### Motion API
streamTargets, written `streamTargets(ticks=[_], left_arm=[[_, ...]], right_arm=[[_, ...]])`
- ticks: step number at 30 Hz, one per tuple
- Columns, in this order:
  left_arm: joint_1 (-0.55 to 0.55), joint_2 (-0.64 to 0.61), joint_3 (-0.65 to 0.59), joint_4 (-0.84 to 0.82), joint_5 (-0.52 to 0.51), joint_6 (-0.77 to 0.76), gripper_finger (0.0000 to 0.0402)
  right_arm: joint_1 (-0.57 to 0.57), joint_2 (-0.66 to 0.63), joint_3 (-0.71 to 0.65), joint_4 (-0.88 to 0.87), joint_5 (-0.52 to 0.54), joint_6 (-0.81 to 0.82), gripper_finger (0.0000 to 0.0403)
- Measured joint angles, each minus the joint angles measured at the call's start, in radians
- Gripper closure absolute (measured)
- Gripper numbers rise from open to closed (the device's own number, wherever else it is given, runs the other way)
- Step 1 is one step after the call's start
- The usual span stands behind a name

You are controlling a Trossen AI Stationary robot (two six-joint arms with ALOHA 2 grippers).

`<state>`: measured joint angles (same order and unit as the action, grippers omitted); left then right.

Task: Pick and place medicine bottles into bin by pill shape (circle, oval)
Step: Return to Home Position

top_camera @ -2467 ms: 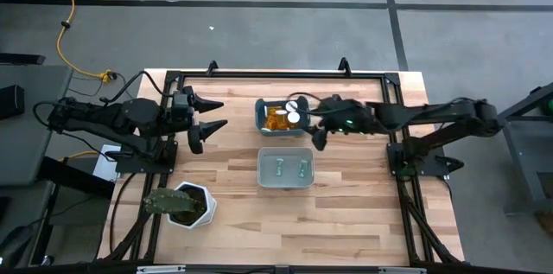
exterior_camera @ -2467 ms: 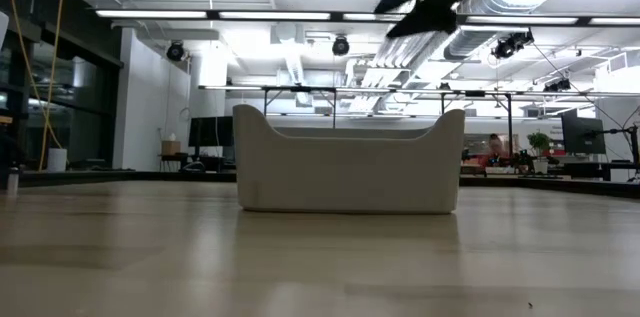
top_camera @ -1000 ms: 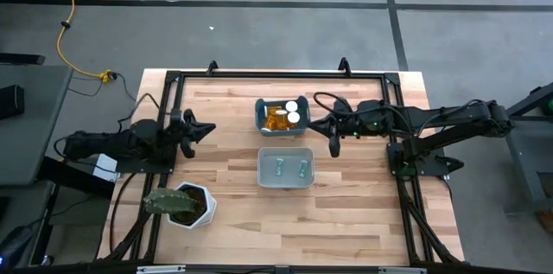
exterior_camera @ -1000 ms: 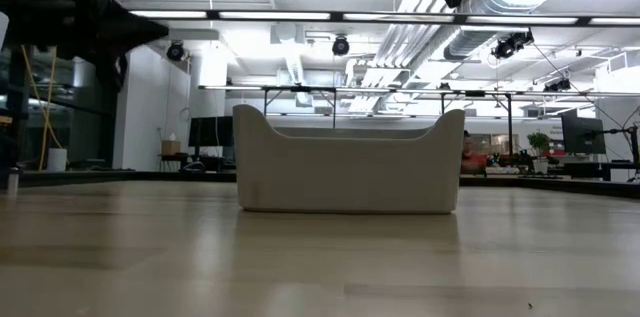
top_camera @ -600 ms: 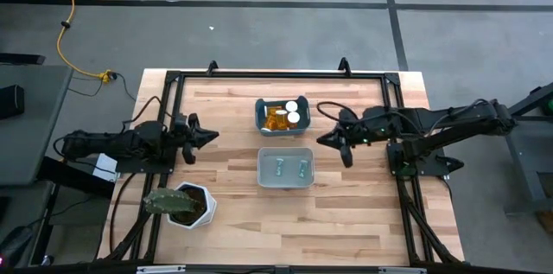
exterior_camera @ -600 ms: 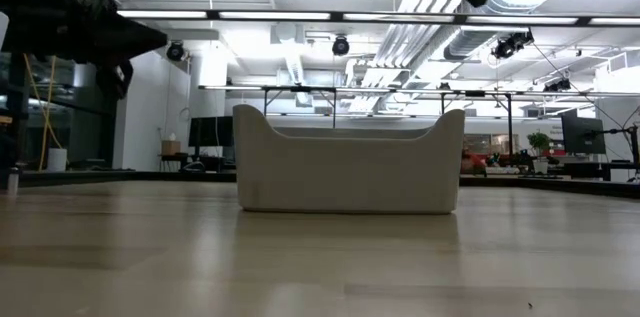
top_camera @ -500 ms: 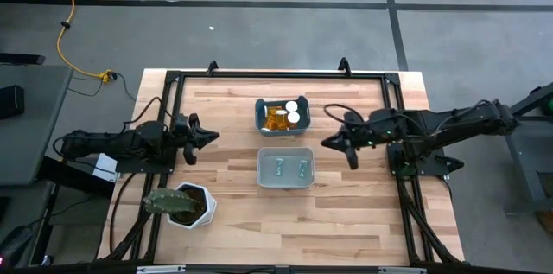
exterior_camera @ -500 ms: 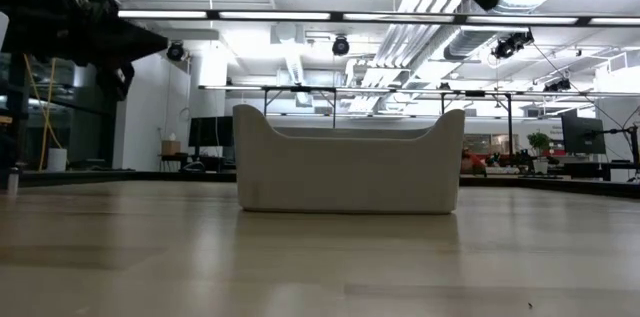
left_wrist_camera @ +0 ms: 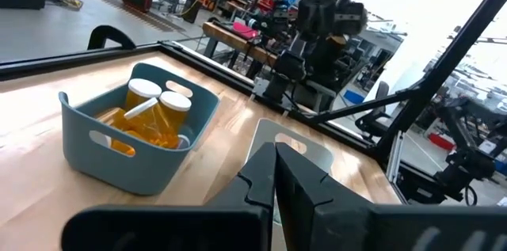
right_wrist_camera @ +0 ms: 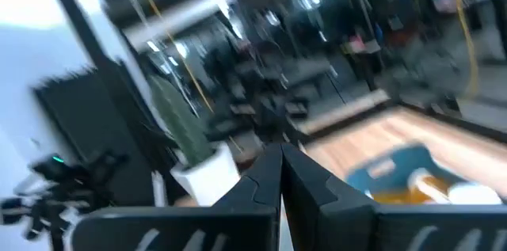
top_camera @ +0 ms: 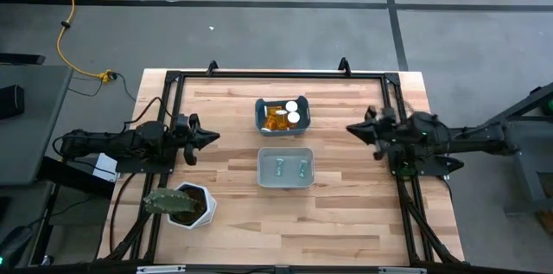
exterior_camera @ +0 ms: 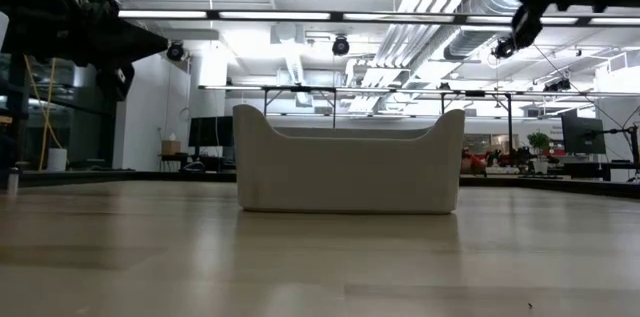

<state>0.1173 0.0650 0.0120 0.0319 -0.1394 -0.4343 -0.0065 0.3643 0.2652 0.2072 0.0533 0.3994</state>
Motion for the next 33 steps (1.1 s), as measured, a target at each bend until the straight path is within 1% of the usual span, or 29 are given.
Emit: streamTargets(ticks=[3,8,9,13,15,19,24,27,31,33], left_arm=[[0.0,0.0,0.0,0.0,0.0,0.0,0.0401],[0.0,0.0,0.0,0.0,0.0,0.0,0.0401],[0.0,0.0,0.0,0.0,0.0,0.0,0.0401],[0.0,0.005,0.0,0.002,-0.003,0.0,0.0401],[0.0,0.004,0.0,0.003,-0.004,0.0,0.0401],[0.0,0.008,0.001,0.008,-0.003,0.0,0.0401],[0.0,0.009,0.001,0.01,-0.003,0.0,0.0401],[0.0,0.009,0.001,0.01,-0.003,0.0,0.0401],[0.0,0.009,0.001,0.008,-0.003,0.0,0.0401],[0.0,0.009,0.001,0.01,-0.003,0.0,0.0401]], right_arm=[[0.027,-0.133,-0.069,0.037,-0.001,-0.029,0.0403],[0.06,-0.345,-0.155,-0.027,0.014,-0.042,0.0403],[0.06,-0.365,-0.164,-0.039,0.016,-0.042,0.0403],[0.06,-0.351,-0.169,-0.078,-0.003,-0.067,0.0403],[0.06,-0.363,-0.171,-0.117,-0.003,-0.069,0.0403],[0.06,-0.361,-0.195,-0.121,-0.004,-0.094,0.0403],[0.06,-0.362,-0.255,-0.115,-0.004,-0.096,0.0403],[0.059,-0.36,-0.255,-0.181,0.002,-0.148,0.0403],[0.055,-0.359,-0.255,-0.181,0.018,-0.173,0.0403],[0.05,-0.356,-0.255,-0.181,0.016,-0.223,0.0403]])
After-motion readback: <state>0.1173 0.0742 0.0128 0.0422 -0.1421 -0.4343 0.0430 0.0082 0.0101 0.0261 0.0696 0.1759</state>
